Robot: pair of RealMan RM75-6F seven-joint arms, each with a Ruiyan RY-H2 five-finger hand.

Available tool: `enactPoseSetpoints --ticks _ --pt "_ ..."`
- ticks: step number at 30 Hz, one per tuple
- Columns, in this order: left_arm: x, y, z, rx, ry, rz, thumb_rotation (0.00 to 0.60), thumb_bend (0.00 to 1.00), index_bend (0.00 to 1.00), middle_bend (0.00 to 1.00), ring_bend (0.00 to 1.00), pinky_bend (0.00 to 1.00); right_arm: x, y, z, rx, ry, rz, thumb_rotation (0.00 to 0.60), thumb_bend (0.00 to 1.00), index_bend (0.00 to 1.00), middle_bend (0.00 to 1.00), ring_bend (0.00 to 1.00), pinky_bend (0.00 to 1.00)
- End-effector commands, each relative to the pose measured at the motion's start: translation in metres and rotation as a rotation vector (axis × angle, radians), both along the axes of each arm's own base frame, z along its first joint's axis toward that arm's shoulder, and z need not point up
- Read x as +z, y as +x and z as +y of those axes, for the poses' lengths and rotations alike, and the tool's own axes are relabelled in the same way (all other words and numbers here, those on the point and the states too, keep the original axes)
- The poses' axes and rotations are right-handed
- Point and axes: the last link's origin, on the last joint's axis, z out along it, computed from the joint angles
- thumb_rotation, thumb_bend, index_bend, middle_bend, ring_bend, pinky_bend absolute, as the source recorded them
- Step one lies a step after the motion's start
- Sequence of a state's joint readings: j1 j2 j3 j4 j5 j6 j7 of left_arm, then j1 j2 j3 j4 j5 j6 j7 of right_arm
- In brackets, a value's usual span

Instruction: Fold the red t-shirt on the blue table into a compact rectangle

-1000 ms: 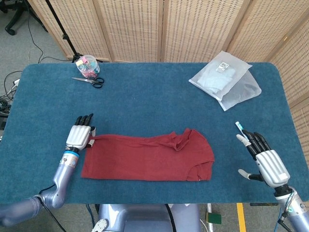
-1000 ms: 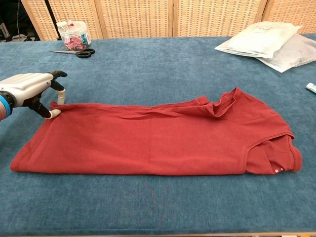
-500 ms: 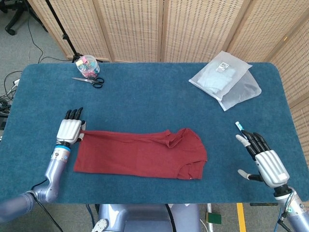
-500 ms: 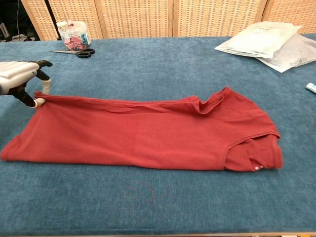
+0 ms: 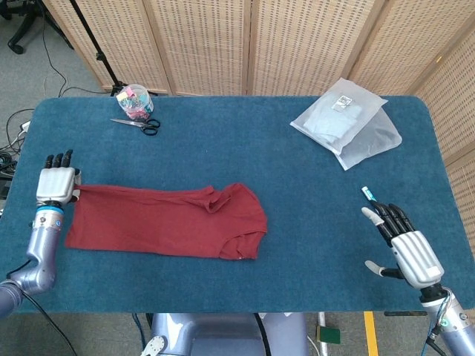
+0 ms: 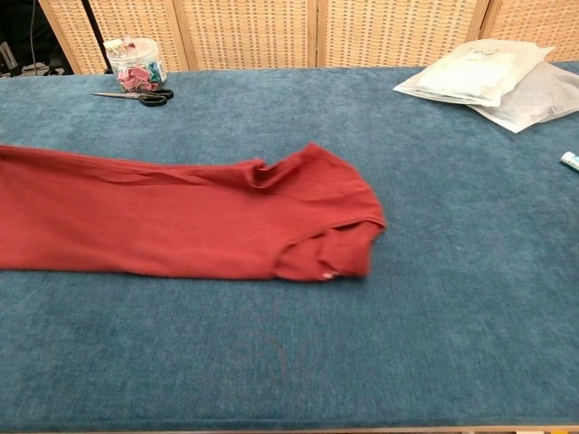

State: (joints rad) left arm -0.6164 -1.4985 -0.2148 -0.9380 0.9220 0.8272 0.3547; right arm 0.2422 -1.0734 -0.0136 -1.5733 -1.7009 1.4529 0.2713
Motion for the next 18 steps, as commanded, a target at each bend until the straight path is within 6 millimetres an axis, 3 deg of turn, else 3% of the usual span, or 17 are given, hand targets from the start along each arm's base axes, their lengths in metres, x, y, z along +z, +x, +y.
enactPoseSetpoints --ticks 1,8,15,18 --pt "0.030 -0.028 0.012 0.085 0.054 -0.007 0.600 0.64 0.75 0.00 0.00 0.00 -0.001 0.001 0.000 0.000 0.002 0.004 0.600 0.05 0.00 0.00 0.00 0.00" --pt "0.041 -0.048 0.022 0.153 0.082 -0.004 0.600 0.64 0.75 0.00 0.00 0.00 -0.002 0.001 -0.001 -0.005 0.000 0.007 0.600 0.05 0.00 0.00 0.00 0.00" --pt "0.036 -0.042 0.022 0.129 0.072 -0.012 0.600 0.65 0.75 0.00 0.00 0.00 -0.001 0.001 0.000 -0.003 0.001 0.004 0.600 0.05 0.00 0.00 0.00 0.00" --pt "0.030 -0.030 0.018 0.118 0.059 -0.126 0.600 0.66 0.75 0.00 0.00 0.00 0.000 0.001 0.001 -0.001 -0.002 -0.001 0.600 0.05 0.00 0.00 0.00 0.00"
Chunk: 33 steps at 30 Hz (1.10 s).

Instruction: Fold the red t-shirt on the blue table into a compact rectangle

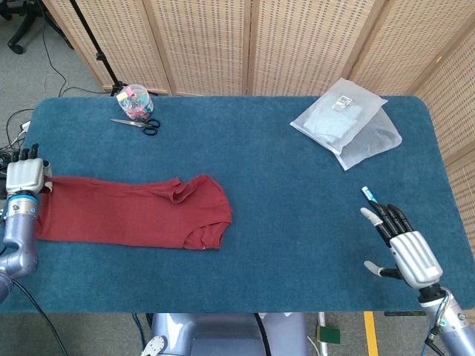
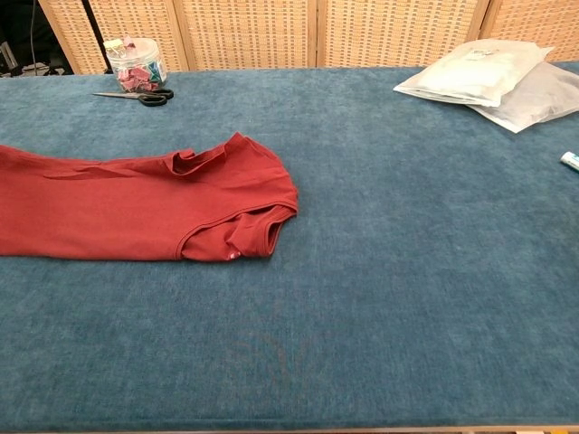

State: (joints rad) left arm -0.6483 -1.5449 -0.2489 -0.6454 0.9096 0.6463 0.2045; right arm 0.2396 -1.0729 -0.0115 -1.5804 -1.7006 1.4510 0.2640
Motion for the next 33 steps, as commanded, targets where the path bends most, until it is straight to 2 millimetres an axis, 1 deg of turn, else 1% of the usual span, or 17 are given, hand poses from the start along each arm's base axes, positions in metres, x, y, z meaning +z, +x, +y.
enactPoseSetpoints --ticks 1,3,4,6,9,11,21,26,27,30,33 --pt "-0.006 0.019 -0.009 -0.021 -0.014 -0.189 0.600 0.67 0.75 0.00 0.00 0.00 0.001 0.000 0.000 0.002 -0.002 -0.004 0.600 0.05 0.00 0.00 0.00 0.00" --pt "-0.006 0.036 -0.020 -0.040 -0.051 -0.298 0.600 0.68 0.75 0.00 0.00 0.00 0.002 0.000 0.000 0.001 -0.002 -0.007 0.600 0.05 0.00 0.00 0.00 0.00" --pt "-0.006 0.048 -0.027 -0.065 -0.067 -0.347 0.600 0.69 0.75 0.00 0.00 0.00 0.002 0.000 0.000 0.001 -0.003 -0.009 0.600 0.05 0.00 0.00 0.00 0.00" --pt "-0.003 0.068 -0.038 -0.117 -0.084 -0.399 0.600 0.70 0.75 0.00 0.00 0.00 0.003 0.000 0.000 0.002 -0.001 -0.010 0.600 0.05 0.00 0.00 0.00 0.00" --pt "-0.006 0.094 -0.046 -0.167 -0.087 -0.482 0.600 0.71 0.75 0.00 0.00 0.00 0.003 0.000 0.002 0.004 0.002 -0.012 0.600 0.05 0.00 0.00 0.00 0.00" --pt "-0.012 0.112 -0.049 -0.209 -0.093 -0.527 0.600 0.71 0.75 0.00 0.00 0.00 0.003 0.000 0.002 0.007 0.001 -0.014 0.600 0.05 0.00 0.00 0.00 0.00" --pt "-0.037 0.163 -0.053 -0.315 -0.099 -0.623 0.600 0.73 0.75 0.00 0.00 0.00 0.006 -0.001 0.002 0.006 0.003 -0.025 0.600 0.05 0.00 0.00 0.00 0.00" --pt "-0.052 0.184 -0.049 -0.359 -0.077 -0.604 0.600 0.73 0.75 0.00 0.00 0.00 0.007 -0.001 0.002 0.007 0.007 -0.029 0.600 0.05 0.00 0.00 0.00 0.00" --pt "-0.054 0.188 -0.049 -0.364 -0.078 -0.603 0.600 0.73 0.75 0.00 0.00 0.00 0.007 -0.001 0.002 0.008 0.007 -0.030 0.600 0.05 0.00 0.00 0.00 0.00" --pt "-0.068 0.206 -0.047 -0.388 -0.098 -0.608 0.600 0.73 0.75 0.00 0.00 0.00 0.008 -0.002 0.002 0.006 0.006 -0.033 0.600 0.05 0.00 0.00 0.00 0.00" --pt "-0.076 0.217 -0.046 -0.403 -0.103 -0.605 0.600 0.73 0.75 0.00 0.00 0.00 0.009 -0.002 0.001 0.005 0.006 -0.035 0.600 0.05 0.00 0.00 0.00 0.00"
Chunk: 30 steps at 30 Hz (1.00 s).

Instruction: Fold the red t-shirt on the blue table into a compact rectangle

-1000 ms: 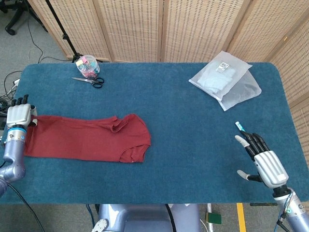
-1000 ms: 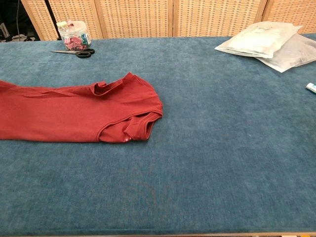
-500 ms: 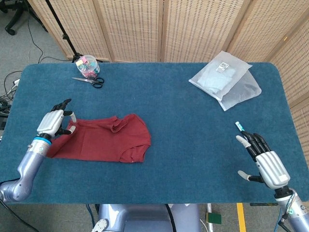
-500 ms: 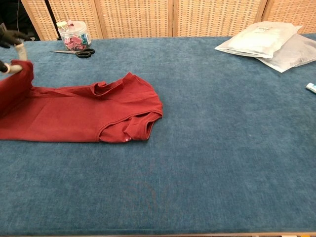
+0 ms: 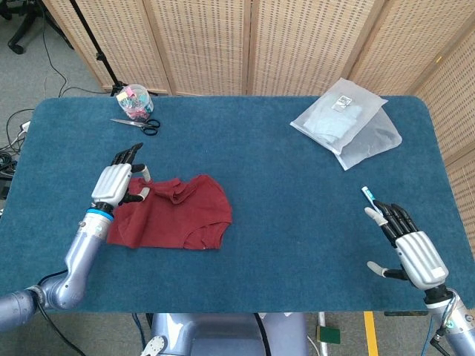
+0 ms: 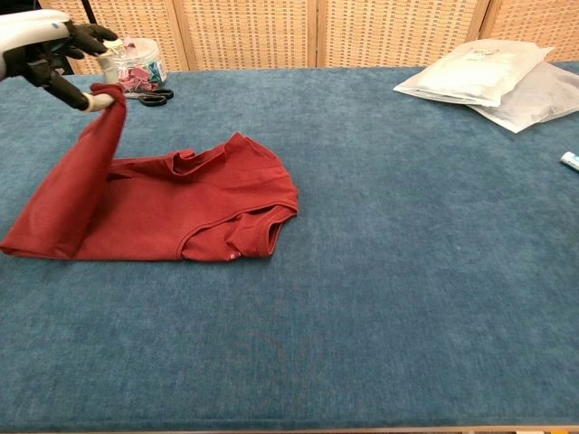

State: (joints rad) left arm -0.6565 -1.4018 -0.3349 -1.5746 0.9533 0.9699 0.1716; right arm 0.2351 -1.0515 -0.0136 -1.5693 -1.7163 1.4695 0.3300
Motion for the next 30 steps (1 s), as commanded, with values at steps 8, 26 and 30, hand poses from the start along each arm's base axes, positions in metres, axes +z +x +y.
enactPoseSetpoints --ticks 8,26,30 --pt "-0.033 0.042 0.013 -0.026 0.014 0.023 0.600 0.74 0.75 0.00 0.00 0.00 0.000 -0.001 -0.001 -0.006 0.006 0.000 0.600 0.05 0.00 0.00 0.00 0.00" --pt "-0.075 0.052 0.032 0.020 0.010 0.113 0.600 0.69 0.75 0.00 0.00 0.00 0.000 -0.002 -0.003 -0.012 0.013 -0.002 0.600 0.05 0.00 0.00 0.00 0.00" --pt "-0.084 0.055 0.034 0.022 -0.009 0.117 0.600 0.68 0.75 0.00 0.00 0.00 0.000 -0.002 -0.003 -0.014 0.015 -0.002 0.600 0.05 0.00 0.00 0.00 0.00"
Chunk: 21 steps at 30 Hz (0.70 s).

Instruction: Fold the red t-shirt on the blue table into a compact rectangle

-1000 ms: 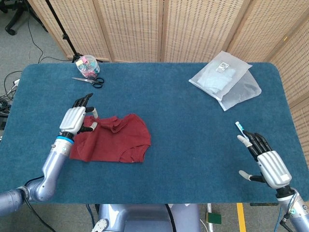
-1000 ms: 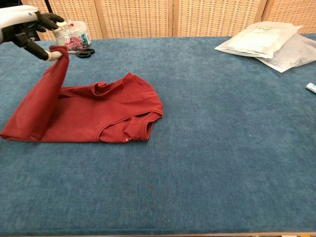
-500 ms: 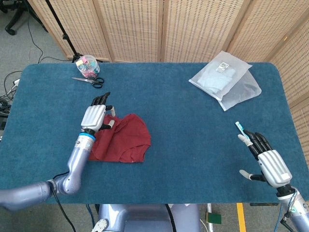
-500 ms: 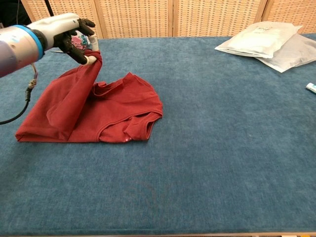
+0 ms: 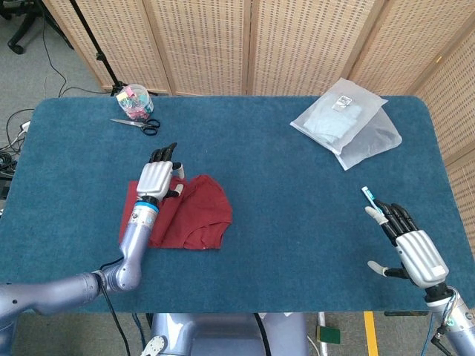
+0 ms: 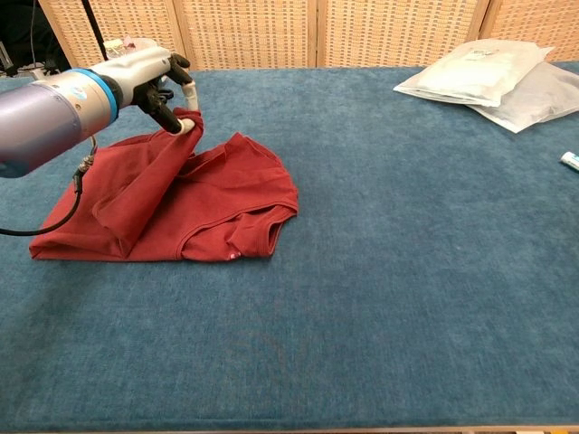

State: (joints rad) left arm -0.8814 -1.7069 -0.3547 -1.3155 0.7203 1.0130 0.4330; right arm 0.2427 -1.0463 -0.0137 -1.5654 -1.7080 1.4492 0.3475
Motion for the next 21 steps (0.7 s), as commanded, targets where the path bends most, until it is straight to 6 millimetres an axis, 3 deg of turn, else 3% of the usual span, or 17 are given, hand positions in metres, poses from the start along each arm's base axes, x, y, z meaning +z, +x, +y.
enactPoseSetpoints --ticks 1,5,9,11,13,14,16,21 --pt "-0.008 0.003 0.002 -0.003 -0.015 0.002 0.600 0.68 0.75 0.00 0.00 0.00 0.000 0.000 0.000 -0.002 -0.001 -0.001 0.600 0.05 0.00 0.00 0.00 0.00" --pt "-0.017 0.008 0.005 -0.004 -0.029 -0.005 0.600 0.66 0.65 0.00 0.00 0.00 0.001 -0.002 -0.001 -0.010 -0.002 -0.001 0.600 0.05 0.00 0.00 0.00 0.00" --pt "-0.027 0.012 0.007 -0.018 -0.059 -0.013 0.600 0.56 0.43 0.00 0.00 0.00 0.000 -0.003 -0.003 -0.016 -0.002 0.001 0.600 0.05 0.00 0.00 0.00 0.00" --pt "-0.030 0.014 0.008 -0.027 -0.071 -0.030 0.600 0.45 0.27 0.00 0.00 0.00 0.000 -0.003 -0.003 -0.018 -0.002 0.003 0.600 0.05 0.00 0.00 0.00 0.00" --pt "-0.031 0.016 0.008 -0.048 -0.060 -0.050 0.600 0.24 0.06 0.00 0.00 0.00 -0.001 -0.003 -0.003 -0.018 0.000 0.005 0.600 0.05 0.00 0.00 0.00 0.00" --pt "-0.030 0.016 0.008 -0.060 -0.050 -0.059 0.600 0.17 0.02 0.00 0.00 0.00 -0.001 -0.002 -0.003 -0.018 0.000 0.005 0.600 0.05 0.00 0.00 0.00 0.00" --pt "-0.029 0.015 0.007 -0.083 -0.041 -0.070 0.600 0.04 0.00 0.00 0.00 0.00 -0.001 -0.002 -0.003 -0.018 0.002 0.007 0.600 0.05 0.00 0.00 0.00 0.00" --pt "-0.012 0.010 0.000 -0.141 -0.011 -0.106 0.600 0.00 0.00 0.00 0.00 0.00 -0.001 -0.002 -0.002 -0.013 0.002 0.007 0.600 0.05 0.00 0.00 0.00 0.00"
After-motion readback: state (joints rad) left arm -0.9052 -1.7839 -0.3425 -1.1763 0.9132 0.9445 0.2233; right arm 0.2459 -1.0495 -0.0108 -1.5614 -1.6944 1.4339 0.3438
